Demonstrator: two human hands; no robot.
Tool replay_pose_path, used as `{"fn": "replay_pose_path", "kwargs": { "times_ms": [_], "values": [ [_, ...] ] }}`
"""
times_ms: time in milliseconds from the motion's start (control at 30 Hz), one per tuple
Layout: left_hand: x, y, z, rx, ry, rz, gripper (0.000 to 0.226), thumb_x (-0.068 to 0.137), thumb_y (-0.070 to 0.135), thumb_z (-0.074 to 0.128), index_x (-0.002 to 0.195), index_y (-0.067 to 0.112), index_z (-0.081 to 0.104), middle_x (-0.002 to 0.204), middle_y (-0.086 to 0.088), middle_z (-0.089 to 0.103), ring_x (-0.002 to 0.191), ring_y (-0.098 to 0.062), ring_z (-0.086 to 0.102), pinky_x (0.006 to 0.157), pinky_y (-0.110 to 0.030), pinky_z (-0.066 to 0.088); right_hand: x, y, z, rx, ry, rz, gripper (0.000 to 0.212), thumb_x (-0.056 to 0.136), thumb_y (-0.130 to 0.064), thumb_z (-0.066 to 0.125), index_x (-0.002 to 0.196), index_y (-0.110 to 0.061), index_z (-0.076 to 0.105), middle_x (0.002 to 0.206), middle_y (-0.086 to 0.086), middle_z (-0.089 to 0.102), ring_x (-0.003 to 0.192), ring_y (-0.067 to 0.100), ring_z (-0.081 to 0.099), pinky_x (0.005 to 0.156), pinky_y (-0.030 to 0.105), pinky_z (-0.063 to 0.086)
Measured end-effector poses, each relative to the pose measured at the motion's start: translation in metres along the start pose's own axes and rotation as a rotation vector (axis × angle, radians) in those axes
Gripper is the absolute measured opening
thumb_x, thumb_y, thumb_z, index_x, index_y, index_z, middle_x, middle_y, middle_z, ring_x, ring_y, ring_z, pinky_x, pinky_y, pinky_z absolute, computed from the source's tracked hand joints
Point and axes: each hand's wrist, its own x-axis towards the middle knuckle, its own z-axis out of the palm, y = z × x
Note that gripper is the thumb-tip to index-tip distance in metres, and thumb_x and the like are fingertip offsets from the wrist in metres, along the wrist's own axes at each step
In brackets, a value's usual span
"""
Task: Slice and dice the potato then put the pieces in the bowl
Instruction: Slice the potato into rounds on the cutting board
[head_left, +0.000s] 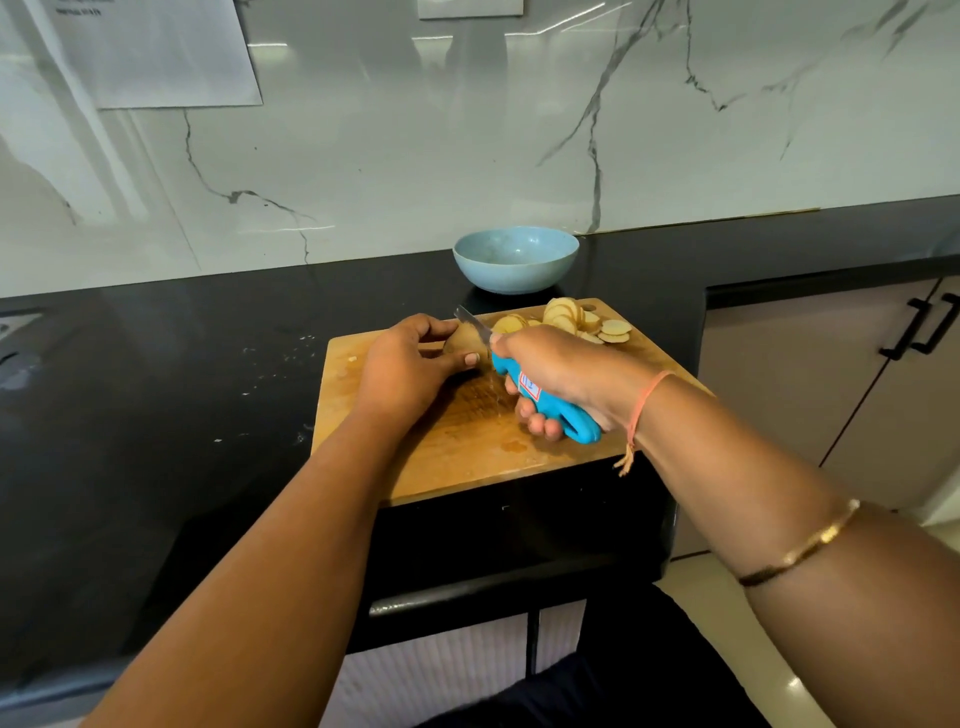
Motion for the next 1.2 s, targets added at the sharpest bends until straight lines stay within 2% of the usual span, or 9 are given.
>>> {"fn": "replay_pose_path", "kwargs": {
  "times_ms": [133, 300, 533, 633, 733, 800, 1000, 1100, 1200],
  "values": [
    [0.001, 0.0, -0.002, -0.016, -0.017, -0.007, 0.042, 0.077, 0.023, 0.076, 0.116, 0.019, 0.063, 0.121, 0.005, 0.061, 0.098, -0.008, 0.053, 0.067, -0.01, 0.04, -0.003, 0.011, 0.003, -0.084, 0.043, -0.001, 0.042, 0.1, -0.044, 0.032, 0.08, -0.009, 0.041, 0.06, 0.005, 0.04, 0.039, 0.012, 0.04, 0.034, 0.011, 0.033],
    [0.0, -0.001, -0.002, -0.019, -0.038, 0.02, 0.039, 0.077, 0.019, 0.077, 0.114, 0.017, 0.063, 0.115, 0.007, 0.061, 0.093, -0.004, 0.054, 0.063, -0.006, 0.04, 0.01, -0.003, 0.007, 0.003, 0.012, -0.003, 0.038, 0.101, -0.034, 0.033, 0.074, -0.009, 0.039, 0.056, 0.005, 0.037, 0.023, 0.01, 0.036, 0.031, 0.009, 0.031],
    [0.0, 0.0, -0.001, 0.0, -0.025, 0.021, 0.038, 0.078, 0.017, 0.075, 0.114, 0.016, 0.064, 0.116, 0.004, 0.063, 0.097, -0.008, 0.055, 0.069, -0.009, 0.04, 0.014, -0.002, 0.007, -0.064, 0.055, 0.025, 0.04, 0.099, -0.044, 0.037, 0.08, -0.009, 0.041, 0.053, 0.006, 0.042, 0.024, 0.01, 0.037, 0.032, 0.01, 0.034],
    [0.001, 0.001, -0.001, 0.009, -0.01, 0.008, 0.038, 0.08, 0.02, 0.073, 0.117, 0.017, 0.064, 0.118, 0.004, 0.063, 0.097, -0.005, 0.053, 0.074, -0.013, 0.041, 0.008, 0.001, 0.009, -0.231, 0.096, 0.022, 0.036, 0.1, -0.043, 0.034, 0.079, -0.014, 0.038, 0.061, 0.006, 0.043, 0.027, 0.01, 0.038, 0.034, 0.011, 0.035],
    [0.002, 0.0, -0.001, 0.011, -0.007, -0.011, 0.04, 0.08, 0.025, 0.073, 0.118, 0.019, 0.063, 0.118, 0.005, 0.062, 0.098, -0.005, 0.052, 0.079, -0.019, 0.042, -0.001, 0.006, 0.004, -0.304, 0.109, 0.034, 0.036, 0.1, -0.041, 0.035, 0.075, -0.015, 0.036, 0.066, 0.005, 0.043, 0.04, 0.012, 0.041, 0.034, 0.01, 0.034],
    [0.002, 0.0, -0.001, 0.015, -0.017, -0.014, 0.041, 0.08, 0.025, 0.074, 0.118, 0.019, 0.062, 0.119, 0.005, 0.062, 0.099, -0.006, 0.052, 0.078, -0.02, 0.042, -0.007, 0.007, 0.003, -0.301, 0.099, 0.053, 0.035, 0.1, -0.04, 0.037, 0.076, -0.015, 0.036, 0.07, 0.005, 0.041, 0.049, 0.012, 0.039, 0.034, 0.01, 0.035],
    [0.002, 0.001, 0.0, 0.025, -0.003, -0.026, 0.042, 0.082, 0.027, 0.072, 0.121, 0.019, 0.058, 0.119, 0.006, 0.06, 0.098, -0.006, 0.051, 0.074, -0.017, 0.041, -0.01, 0.007, -0.002, -0.348, 0.122, 0.075, 0.036, 0.098, -0.042, 0.038, 0.075, -0.015, 0.037, 0.071, 0.005, 0.043, 0.049, 0.012, 0.041, 0.034, 0.011, 0.036],
    [0.001, 0.0, -0.001, 0.01, -0.016, -0.023, 0.042, 0.082, 0.027, 0.072, 0.121, 0.021, 0.058, 0.117, 0.008, 0.06, 0.099, -0.005, 0.052, 0.075, -0.016, 0.042, -0.01, 0.016, -0.006, -0.28, 0.159, 0.018, 0.038, 0.097, -0.043, 0.04, 0.08, -0.009, 0.044, 0.063, 0.005, 0.045, 0.039, 0.013, 0.042, 0.035, 0.012, 0.036],
    [0.0, -0.001, -0.001, 0.0, -0.016, -0.028, 0.043, 0.08, 0.027, 0.074, 0.119, 0.021, 0.06, 0.116, 0.009, 0.061, 0.099, -0.007, 0.054, 0.076, -0.018, 0.043, -0.006, 0.024, -0.002, -0.163, 0.222, -0.146, 0.043, 0.099, -0.049, 0.035, 0.088, -0.008, 0.045, 0.056, 0.005, 0.046, 0.033, 0.013, 0.043, 0.034, 0.015, 0.036]
  ]
}}
